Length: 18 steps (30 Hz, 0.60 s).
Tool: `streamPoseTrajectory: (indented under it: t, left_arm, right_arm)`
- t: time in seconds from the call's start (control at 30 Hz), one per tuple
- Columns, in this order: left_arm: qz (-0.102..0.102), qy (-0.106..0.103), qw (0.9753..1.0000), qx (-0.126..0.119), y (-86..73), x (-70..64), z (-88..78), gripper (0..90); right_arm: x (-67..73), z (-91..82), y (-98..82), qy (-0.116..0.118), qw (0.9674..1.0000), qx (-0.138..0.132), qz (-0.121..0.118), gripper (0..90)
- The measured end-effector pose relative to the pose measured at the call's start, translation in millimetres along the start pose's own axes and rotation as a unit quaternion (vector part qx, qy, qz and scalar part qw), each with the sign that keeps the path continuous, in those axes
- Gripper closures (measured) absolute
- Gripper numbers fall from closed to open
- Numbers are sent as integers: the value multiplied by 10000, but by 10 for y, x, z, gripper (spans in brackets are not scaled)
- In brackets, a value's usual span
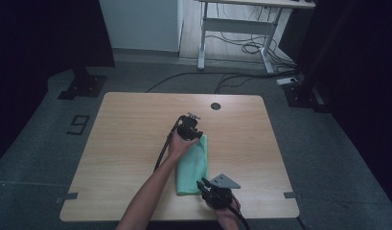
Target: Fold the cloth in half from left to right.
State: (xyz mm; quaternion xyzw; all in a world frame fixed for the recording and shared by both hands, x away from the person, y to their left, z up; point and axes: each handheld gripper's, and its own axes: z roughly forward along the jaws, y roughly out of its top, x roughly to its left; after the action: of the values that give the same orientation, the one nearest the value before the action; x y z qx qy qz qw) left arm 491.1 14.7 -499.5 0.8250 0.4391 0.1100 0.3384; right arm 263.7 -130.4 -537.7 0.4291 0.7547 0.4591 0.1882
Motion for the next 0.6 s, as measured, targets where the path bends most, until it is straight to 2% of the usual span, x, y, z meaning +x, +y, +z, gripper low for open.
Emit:
streamPoseTrajectory:
  t: [0.13,0.27,0.37,0.4,0.6]
  left_arm:
    - [-3,80,9997,-222,-15,36,-159,603]
    - [35,66,9998,-170,-67,99,-241,596]
    - [70,-8,9999,-156,-124,126,-239,601]
    - [110,-73,9999,-108,-145,128,-215,604]
    - [213,-121,9997,79,-197,59,-31,612]
  right_arm:
    - [-63,-36,-44,-78,10000,49,17,663]
    - [-94,-58,-59,-152,9999,61,25,645]
    - [-83,-84,-45,-147,9999,12,-32,649]
    - [-82,-88,-43,-145,9999,20,-47,665]
    - [-105,-94,-145,-45,9995,319,-64,826]
